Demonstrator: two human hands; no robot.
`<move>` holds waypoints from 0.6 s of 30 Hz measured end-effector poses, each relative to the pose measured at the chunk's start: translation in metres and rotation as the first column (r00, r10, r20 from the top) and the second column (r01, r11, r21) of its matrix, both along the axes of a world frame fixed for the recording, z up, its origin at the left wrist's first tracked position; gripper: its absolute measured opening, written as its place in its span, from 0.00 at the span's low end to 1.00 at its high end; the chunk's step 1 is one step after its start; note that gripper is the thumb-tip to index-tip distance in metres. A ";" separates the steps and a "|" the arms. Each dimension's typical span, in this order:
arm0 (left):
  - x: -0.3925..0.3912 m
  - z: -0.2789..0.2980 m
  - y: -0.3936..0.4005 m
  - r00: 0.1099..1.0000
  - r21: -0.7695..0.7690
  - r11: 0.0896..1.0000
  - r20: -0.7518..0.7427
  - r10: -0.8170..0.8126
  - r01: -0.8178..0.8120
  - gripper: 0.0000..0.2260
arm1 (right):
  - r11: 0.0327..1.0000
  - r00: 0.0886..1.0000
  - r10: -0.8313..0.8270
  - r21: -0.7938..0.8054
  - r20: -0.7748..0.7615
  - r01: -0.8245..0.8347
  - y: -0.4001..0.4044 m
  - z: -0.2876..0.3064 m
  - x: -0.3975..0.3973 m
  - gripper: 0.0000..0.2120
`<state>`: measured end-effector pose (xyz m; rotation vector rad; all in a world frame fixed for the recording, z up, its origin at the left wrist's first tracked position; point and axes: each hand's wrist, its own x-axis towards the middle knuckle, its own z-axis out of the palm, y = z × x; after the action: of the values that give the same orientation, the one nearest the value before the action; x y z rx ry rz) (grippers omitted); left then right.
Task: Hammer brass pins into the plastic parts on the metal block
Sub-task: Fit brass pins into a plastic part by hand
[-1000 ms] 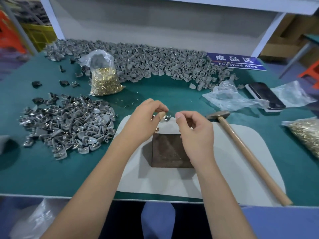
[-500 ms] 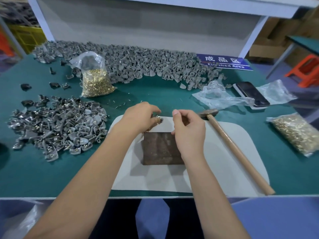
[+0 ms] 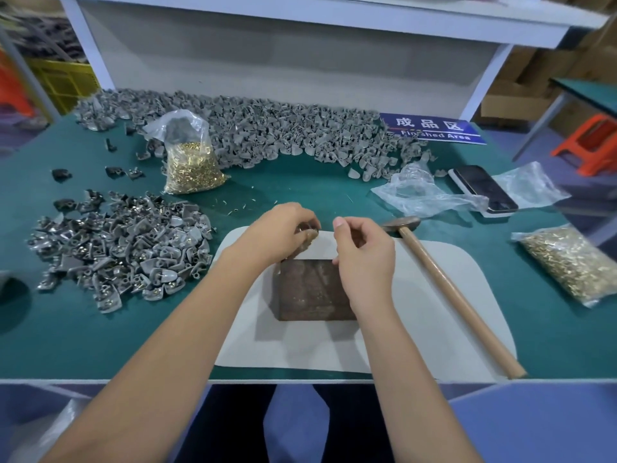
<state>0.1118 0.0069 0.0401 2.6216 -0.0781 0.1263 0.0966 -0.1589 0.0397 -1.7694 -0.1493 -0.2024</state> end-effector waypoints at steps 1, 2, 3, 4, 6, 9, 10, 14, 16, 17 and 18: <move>-0.006 -0.002 -0.001 0.999 -0.135 0.991 0.047 0.027 -0.020 0.05 | 0.999 0.999 0.030 -0.011 0.010 -0.030 -0.001 0.000 -0.002 0.06; -0.014 -0.004 -0.001 0.994 -0.290 0.956 0.088 0.071 -0.042 0.03 | 0.998 0.997 0.067 -0.019 0.032 -0.067 -0.001 0.001 -0.002 0.05; -0.022 -0.006 -0.002 0.987 -0.435 0.898 0.107 0.117 -0.059 0.03 | 0.993 0.992 0.110 -0.036 0.057 -0.108 -0.002 0.001 -0.003 0.05; -0.030 -0.010 -0.004 0.982 -0.551 0.831 0.107 0.156 -0.072 0.04 | 0.987 0.985 0.153 -0.062 0.078 -0.148 -0.002 0.000 -0.003 0.05; -0.044 -0.018 -0.006 0.975 -0.703 0.706 0.095 0.203 -0.079 0.04 | 0.972 0.968 0.223 -0.107 0.113 -0.211 -0.003 0.001 -0.002 0.05; -0.057 -0.020 -0.006 0.961 -0.825 0.557 0.074 0.267 -0.091 0.06 | 0.962 0.958 0.253 -0.137 0.133 -0.235 -0.001 0.003 -0.002 0.05; -0.060 -0.019 -0.005 0.951 -0.834 0.542 0.080 0.300 -0.101 0.08 | 0.962 0.958 0.255 -0.133 0.133 -0.238 -0.001 0.003 -0.002 0.04; -0.067 -0.019 -0.004 0.927 -0.822 0.563 0.147 0.345 -0.079 0.07 | 0.961 0.955 0.271 -0.101 0.125 -0.259 -0.001 0.000 -0.005 0.05; -0.069 -0.020 -0.009 0.927 -0.800 0.596 0.170 0.333 -0.068 0.06 | 0.954 0.949 0.292 -0.105 0.115 -0.281 -0.001 0.000 -0.005 0.06; -0.070 -0.021 -0.011 0.925 -0.784 0.617 0.187 0.331 -0.063 0.06 | 0.950 0.946 0.303 -0.114 0.115 -0.290 -0.001 0.000 -0.005 0.06; -0.070 -0.023 -0.013 0.921 -0.767 0.639 0.205 0.332 -0.060 0.05 | 0.947 0.943 0.311 -0.120 0.119 -0.297 -0.001 -0.001 -0.005 0.06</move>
<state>0.0416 -0.0060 0.0175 1.7297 0.1327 0.5569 0.0911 -0.1601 0.0390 -1.8056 -0.5375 -0.0925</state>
